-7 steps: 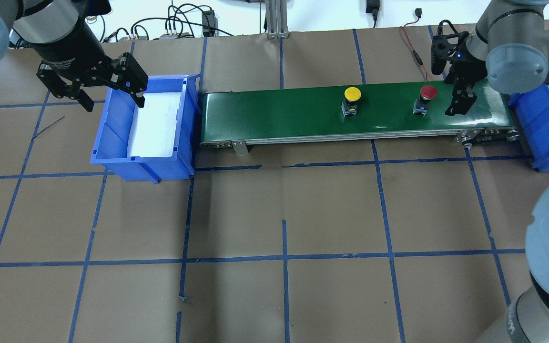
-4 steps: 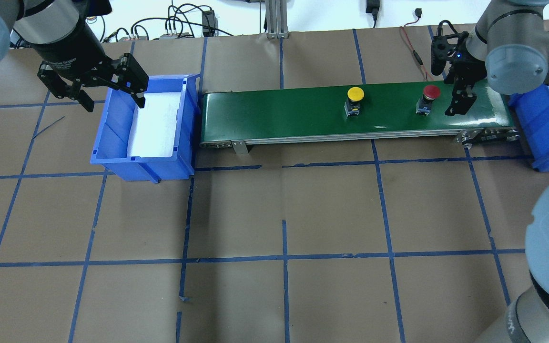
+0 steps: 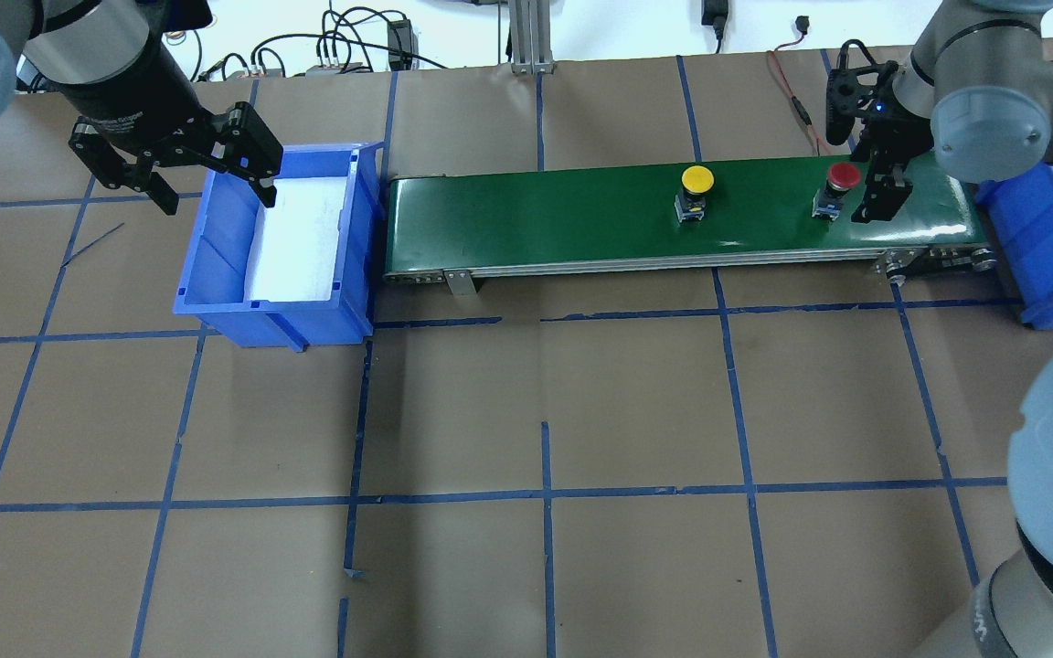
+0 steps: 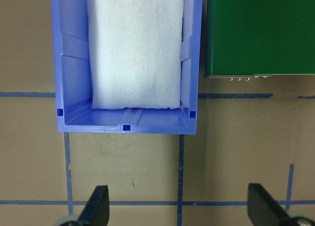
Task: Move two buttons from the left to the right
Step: 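Lower the right gripper and grasp the red button at the belt end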
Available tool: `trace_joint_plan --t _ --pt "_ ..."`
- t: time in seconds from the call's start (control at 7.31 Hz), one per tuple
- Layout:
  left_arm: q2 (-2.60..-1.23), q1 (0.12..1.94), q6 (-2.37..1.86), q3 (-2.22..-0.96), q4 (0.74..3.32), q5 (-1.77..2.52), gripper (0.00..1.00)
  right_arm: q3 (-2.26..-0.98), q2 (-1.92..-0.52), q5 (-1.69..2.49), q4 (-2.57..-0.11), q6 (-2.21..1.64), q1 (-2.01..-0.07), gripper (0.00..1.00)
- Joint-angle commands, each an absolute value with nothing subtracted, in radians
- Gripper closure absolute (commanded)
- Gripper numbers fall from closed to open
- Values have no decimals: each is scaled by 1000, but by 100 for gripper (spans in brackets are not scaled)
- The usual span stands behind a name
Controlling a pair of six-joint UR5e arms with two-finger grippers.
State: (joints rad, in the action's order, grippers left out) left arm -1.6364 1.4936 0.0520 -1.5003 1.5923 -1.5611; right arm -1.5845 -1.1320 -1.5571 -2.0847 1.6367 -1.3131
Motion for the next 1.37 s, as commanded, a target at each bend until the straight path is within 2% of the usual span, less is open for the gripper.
trace_joint_plan --t 0.0,0.41,0.55,0.68,0.82,0.96,1.09,1.23 --pt "-1637 1494 51 -1497 1592 -1560 0 -1585 -1132 -1557 -2085 1637 -1313 0" --pt "-1635 1493 52 -1497 1592 -1562 0 -1585 -1129 -1549 -2085 1637 -1313 0" --pt "-1635 1493 52 -1496 1592 -1562 0 -1585 -1126 -1539 -2085 1637 -1313 7" --pt "-1635 1493 52 -1496 1592 -1562 0 -1585 -1124 -1546 -2086 1638 -1313 27" --pt "-1635 1493 54 -1496 1592 -1562 0 -1583 -1126 -1552 -2086 1638 -1313 42" --pt "-1635 1493 54 -1496 1592 -1562 0 -1583 -1124 -1598 -2086 1641 -1313 50" --pt "-1635 1493 54 -1496 1592 -1562 0 -1582 -1124 -1656 -2085 1641 -1313 51" --pt "-1635 1493 54 -1496 1592 -1562 0 -1580 -1126 -1657 -2085 1641 -1313 55"
